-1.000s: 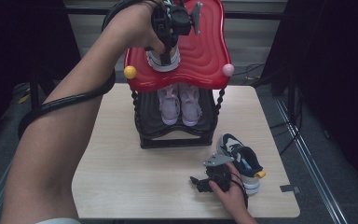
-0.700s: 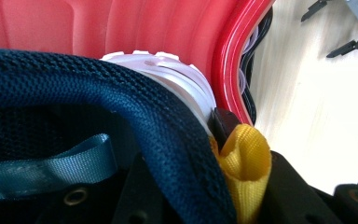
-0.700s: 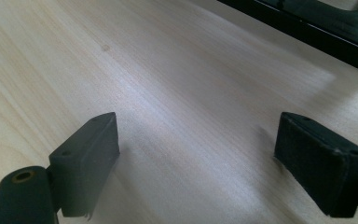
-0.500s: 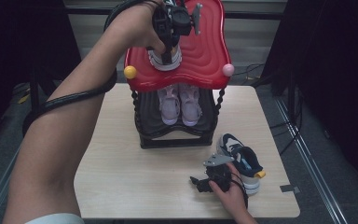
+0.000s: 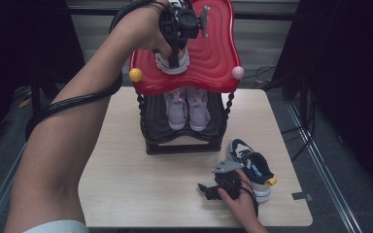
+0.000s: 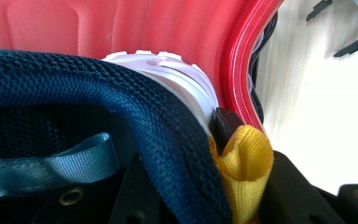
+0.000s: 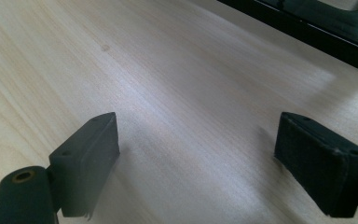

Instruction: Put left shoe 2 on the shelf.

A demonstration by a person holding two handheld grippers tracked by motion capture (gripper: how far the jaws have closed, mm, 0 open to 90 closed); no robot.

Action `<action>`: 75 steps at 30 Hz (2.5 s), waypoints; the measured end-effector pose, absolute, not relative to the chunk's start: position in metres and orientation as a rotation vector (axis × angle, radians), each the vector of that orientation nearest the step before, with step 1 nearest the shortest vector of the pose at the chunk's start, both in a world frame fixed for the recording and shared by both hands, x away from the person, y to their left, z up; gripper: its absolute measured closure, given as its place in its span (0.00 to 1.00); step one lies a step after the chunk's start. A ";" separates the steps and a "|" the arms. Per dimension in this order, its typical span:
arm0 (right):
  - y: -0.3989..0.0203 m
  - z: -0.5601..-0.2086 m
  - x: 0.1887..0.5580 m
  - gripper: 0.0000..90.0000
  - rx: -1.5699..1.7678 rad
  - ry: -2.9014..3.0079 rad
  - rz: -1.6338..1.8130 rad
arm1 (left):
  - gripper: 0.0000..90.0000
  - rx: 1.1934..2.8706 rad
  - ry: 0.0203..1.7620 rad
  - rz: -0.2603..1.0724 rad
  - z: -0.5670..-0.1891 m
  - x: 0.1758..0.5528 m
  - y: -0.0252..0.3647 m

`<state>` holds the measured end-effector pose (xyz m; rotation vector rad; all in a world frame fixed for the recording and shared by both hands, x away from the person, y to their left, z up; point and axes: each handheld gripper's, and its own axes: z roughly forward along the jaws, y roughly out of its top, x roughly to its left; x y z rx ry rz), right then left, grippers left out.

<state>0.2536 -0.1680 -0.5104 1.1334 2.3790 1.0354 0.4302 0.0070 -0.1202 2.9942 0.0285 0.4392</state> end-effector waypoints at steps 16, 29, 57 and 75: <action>-0.168 -0.510 0.254 0.15 1.135 2.379 1.035 | 0.69 2.975 0.112 0.442 -0.113 0.435 0.007; -0.168 -0.510 0.254 0.15 1.135 2.379 1.035 | 0.51 2.970 0.265 0.447 -0.112 0.437 0.007; -0.168 -0.510 0.254 0.15 1.135 2.378 1.035 | 0.34 2.999 0.398 0.367 -0.101 0.427 0.009; -0.168 -0.510 0.253 0.15 1.141 2.379 1.034 | 0.29 2.991 0.435 0.317 -0.090 0.418 0.011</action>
